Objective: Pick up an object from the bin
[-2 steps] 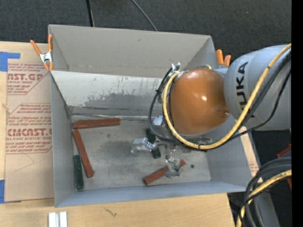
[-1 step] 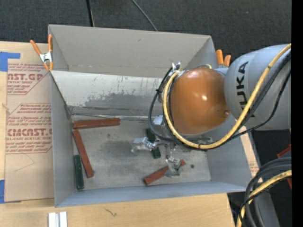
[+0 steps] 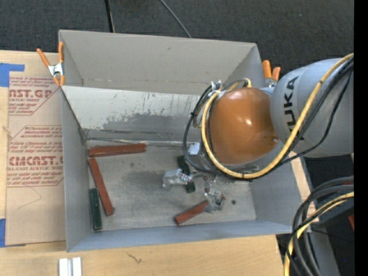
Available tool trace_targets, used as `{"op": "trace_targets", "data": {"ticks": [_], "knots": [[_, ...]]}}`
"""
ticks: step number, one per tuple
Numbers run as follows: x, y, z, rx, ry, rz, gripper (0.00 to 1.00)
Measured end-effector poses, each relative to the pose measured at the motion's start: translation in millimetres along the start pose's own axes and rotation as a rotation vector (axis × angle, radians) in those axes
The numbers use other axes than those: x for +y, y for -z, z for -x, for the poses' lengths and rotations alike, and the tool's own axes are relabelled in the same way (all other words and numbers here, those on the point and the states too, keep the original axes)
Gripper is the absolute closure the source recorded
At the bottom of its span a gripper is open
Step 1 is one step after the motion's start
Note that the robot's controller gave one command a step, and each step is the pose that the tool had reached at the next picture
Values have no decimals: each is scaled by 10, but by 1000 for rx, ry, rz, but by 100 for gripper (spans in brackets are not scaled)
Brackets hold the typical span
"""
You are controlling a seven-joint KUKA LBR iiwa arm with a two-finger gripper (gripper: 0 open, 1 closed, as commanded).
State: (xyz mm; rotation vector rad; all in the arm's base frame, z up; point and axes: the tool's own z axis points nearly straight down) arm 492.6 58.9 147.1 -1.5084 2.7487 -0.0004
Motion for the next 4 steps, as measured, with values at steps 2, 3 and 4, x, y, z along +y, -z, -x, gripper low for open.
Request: {"op": "trace_targets", "data": {"ticks": [2,3,4], "knots": [[-1,-774,-126,4,82,5,100],[-137,-777,-187,3,221,7,100],[-212,-744,-257,4,299,7,100]]}}
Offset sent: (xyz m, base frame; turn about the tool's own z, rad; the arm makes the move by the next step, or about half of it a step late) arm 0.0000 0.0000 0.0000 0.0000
